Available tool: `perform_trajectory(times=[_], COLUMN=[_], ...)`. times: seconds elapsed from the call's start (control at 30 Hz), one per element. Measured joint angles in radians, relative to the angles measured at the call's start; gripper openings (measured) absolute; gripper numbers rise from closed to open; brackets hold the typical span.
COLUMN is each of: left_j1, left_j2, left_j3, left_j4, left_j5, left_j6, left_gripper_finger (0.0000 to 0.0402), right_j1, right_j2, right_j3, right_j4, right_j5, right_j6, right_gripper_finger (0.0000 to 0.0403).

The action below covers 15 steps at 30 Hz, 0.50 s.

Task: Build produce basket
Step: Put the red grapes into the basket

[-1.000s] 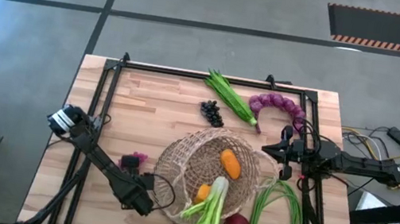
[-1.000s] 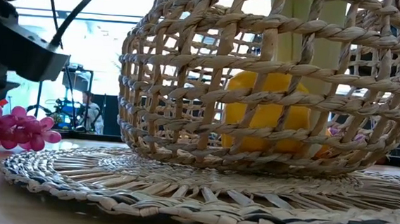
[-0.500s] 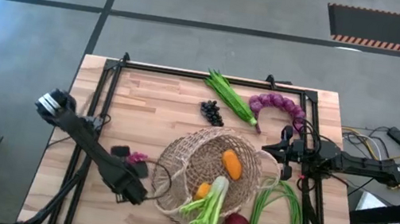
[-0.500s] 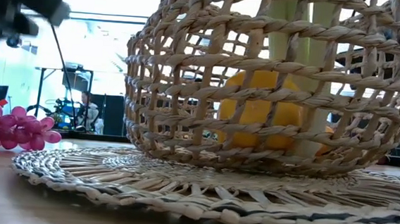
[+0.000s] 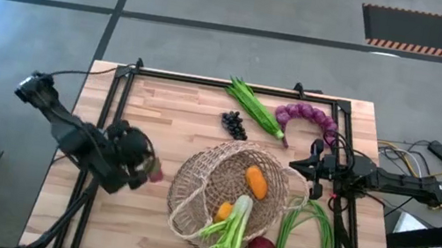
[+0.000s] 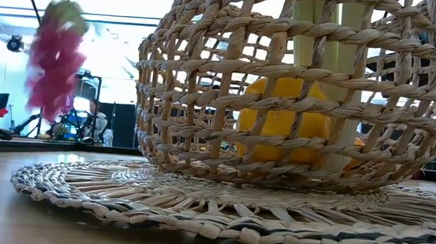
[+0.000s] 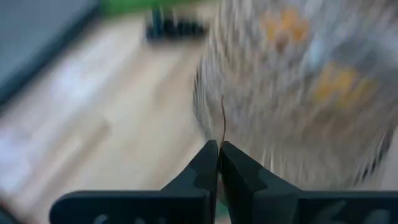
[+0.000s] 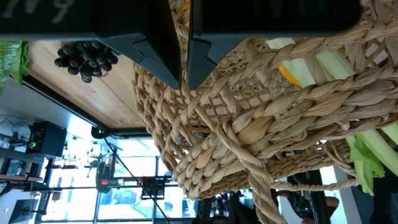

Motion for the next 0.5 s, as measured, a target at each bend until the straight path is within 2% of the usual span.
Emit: perform_trajectory(times=[0.1,0.2,0.5], left_j1=[0.000,0.002,0.014], left_j2=[-0.006,0.009,0.093], left_j3=[0.081,0.152,0.208], left_j4=[0.066,0.233,1.101], left_j5=[-0.117,-0.179,-0.181], left_j6=[0.107,0.309,1.180], left_gripper_finger=[0.0000,0.0000,0.0000], right_j1=[0.000,0.000,0.000], right_j2=[0.000,0.000,0.000], right_j3=[0.000,0.000,0.000], right_j4=[0.000,0.000,0.000], right_j5=[0.000,0.000,0.000], right_j6=[0.002,0.000,0.000], right_gripper_finger=[0.0018,0.0018,0.0018])
